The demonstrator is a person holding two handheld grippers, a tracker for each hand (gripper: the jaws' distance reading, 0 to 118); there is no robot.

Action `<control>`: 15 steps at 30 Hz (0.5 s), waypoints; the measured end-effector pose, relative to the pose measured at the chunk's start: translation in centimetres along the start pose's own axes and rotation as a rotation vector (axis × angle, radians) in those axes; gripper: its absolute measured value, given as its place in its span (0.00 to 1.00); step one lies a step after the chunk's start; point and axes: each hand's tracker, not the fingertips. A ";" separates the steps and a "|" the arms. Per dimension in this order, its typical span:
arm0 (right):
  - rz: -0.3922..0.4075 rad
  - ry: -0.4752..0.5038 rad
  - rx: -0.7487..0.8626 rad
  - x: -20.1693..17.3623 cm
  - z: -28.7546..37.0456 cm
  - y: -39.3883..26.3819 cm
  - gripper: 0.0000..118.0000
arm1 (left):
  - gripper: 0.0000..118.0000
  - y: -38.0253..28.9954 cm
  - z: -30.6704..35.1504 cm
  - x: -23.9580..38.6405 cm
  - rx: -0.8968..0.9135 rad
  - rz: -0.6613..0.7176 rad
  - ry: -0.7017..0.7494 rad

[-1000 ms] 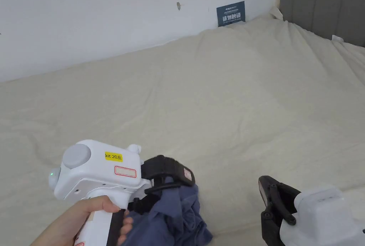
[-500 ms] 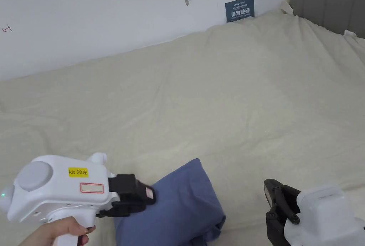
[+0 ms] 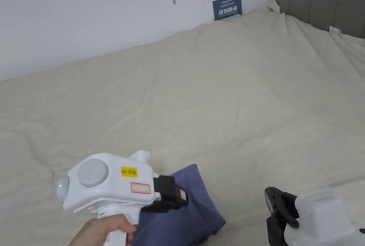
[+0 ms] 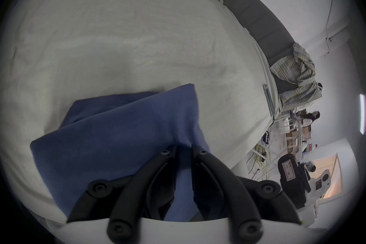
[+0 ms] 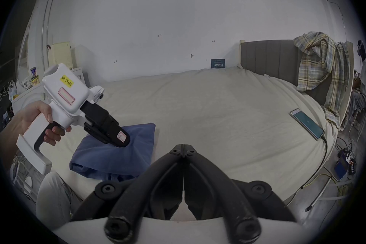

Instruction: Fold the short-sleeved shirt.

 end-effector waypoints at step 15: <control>0.066 0.089 -0.016 -3.4 -1.2 1.1 0.00 | 0.14 -1.9 7.7 -3.6 0.149 0.065 -0.222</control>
